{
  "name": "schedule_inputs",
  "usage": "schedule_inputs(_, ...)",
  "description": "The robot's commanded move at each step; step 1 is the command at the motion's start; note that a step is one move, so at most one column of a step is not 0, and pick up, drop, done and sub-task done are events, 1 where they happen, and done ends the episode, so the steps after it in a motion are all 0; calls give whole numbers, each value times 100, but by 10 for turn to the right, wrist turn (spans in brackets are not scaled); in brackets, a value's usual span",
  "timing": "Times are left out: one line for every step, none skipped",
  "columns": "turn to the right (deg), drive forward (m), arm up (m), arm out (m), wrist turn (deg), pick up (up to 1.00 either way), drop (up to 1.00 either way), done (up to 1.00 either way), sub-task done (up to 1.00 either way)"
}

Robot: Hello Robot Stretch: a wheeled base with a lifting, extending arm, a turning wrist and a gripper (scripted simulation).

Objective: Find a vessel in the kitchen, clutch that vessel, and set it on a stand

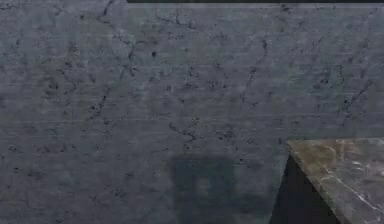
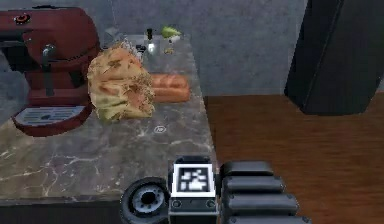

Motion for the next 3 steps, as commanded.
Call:
schedule_inputs(-450,0,0,0,0,0,0,0,0)
schedule_inputs(-450,0,0,0,0,0,0,0,0)
schedule_inputs(-210,0,0,0,0,0,0,0,0)
